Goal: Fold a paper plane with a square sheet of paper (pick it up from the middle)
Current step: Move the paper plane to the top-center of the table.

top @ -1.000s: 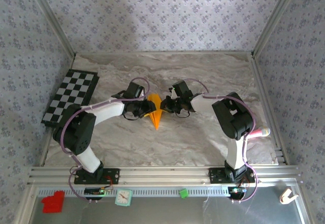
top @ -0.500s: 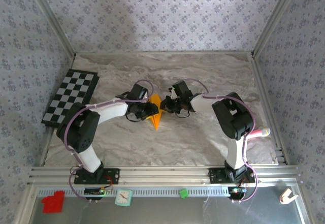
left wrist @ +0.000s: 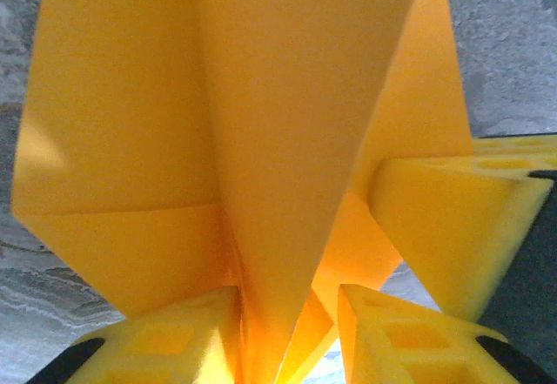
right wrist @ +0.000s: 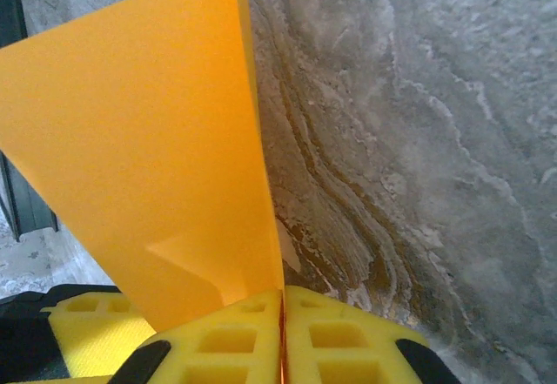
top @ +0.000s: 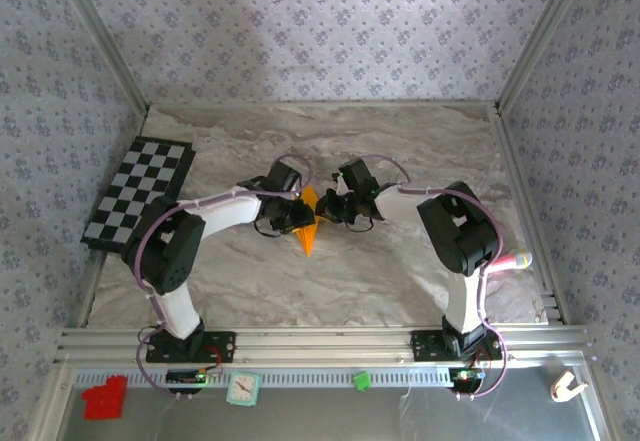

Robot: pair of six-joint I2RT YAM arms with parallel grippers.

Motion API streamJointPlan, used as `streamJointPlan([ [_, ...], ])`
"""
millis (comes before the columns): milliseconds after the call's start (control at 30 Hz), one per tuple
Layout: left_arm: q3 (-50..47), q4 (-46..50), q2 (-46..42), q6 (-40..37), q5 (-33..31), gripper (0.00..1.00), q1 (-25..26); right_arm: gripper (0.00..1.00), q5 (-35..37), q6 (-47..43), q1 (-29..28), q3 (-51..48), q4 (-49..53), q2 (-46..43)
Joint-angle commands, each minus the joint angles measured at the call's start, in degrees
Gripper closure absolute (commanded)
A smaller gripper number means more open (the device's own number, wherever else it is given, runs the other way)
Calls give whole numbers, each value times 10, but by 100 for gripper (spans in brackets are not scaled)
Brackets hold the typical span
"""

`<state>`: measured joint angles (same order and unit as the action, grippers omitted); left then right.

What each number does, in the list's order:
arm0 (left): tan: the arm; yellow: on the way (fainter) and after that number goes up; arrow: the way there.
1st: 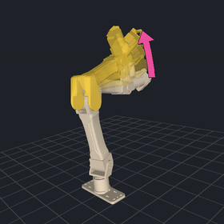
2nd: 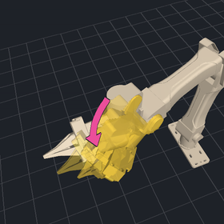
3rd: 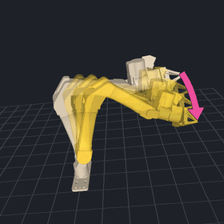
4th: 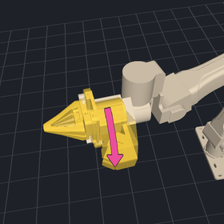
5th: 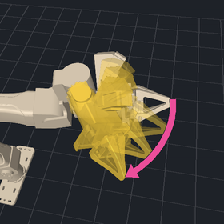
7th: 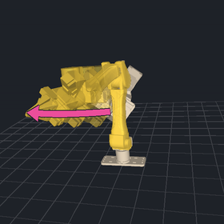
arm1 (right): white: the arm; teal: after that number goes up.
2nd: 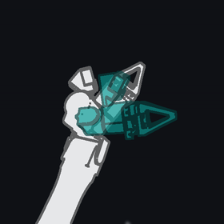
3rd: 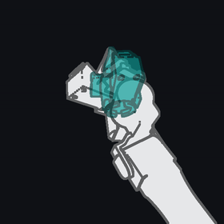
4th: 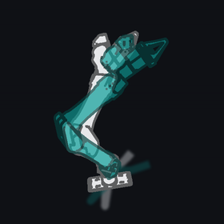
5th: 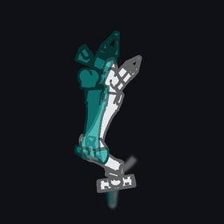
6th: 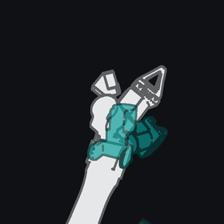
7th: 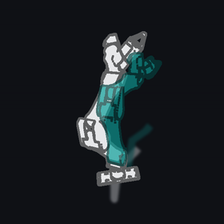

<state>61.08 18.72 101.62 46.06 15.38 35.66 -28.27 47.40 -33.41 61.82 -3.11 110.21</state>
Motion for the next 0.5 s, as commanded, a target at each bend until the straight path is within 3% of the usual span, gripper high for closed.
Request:
streamJointPlan([
  [0, 22, 34, 14, -14, -22, 66, 8, 91, -6, 4, -5, 16, 13, -18],
  [267, 39, 57, 21, -22, -43, 74, 13, 88, -2, 5, -4, 15, 19, -27],
  [467, 57, 85, 18, -42, -76, 83, 13, 72, 47, -12, 5, 1, 49, -64],
])
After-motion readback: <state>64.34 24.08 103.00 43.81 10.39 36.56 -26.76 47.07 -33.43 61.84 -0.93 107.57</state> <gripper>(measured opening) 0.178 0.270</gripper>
